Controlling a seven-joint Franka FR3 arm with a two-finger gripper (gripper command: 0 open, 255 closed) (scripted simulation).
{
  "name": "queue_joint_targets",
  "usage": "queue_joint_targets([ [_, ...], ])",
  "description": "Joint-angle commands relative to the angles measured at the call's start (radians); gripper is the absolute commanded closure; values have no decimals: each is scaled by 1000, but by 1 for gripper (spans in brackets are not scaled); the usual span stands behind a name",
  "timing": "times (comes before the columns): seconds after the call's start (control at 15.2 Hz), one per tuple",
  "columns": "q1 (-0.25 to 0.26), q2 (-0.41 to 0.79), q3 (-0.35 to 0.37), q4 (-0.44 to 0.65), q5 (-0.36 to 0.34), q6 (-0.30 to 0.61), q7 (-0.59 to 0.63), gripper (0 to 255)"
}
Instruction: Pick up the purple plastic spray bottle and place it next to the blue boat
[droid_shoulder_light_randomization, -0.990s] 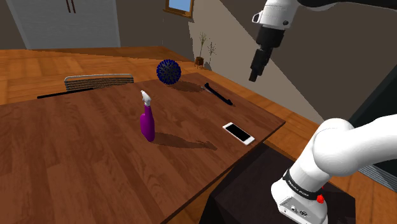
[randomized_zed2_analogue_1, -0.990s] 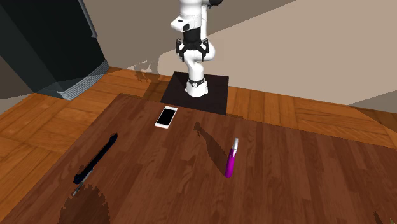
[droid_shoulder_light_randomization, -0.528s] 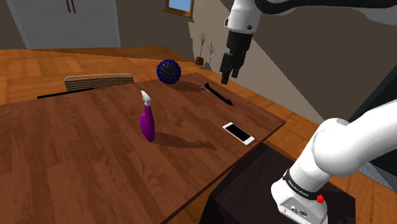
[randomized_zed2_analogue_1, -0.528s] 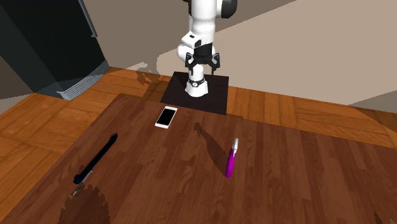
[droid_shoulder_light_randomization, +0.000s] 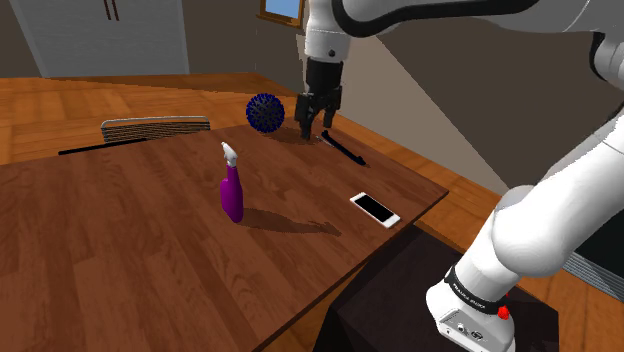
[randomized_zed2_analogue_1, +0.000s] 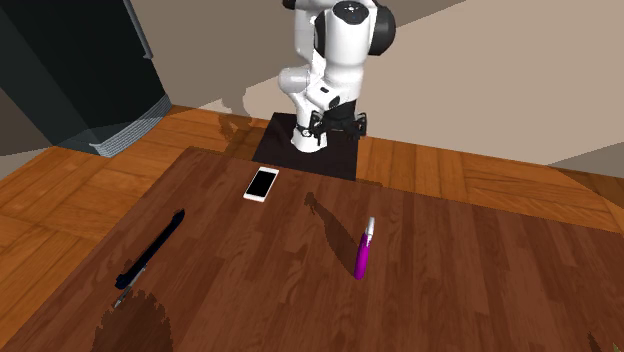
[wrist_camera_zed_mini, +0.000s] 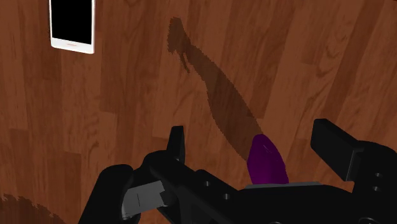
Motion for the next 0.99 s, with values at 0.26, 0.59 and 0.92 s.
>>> queue_joint_targets([
  [0.26,26,246,52,208,-68,14,118,0],
  [0.59,75,469,68,437,-141,-18,204,0],
  [0.92,153,722,59,750,-213,-101,264,0],
])
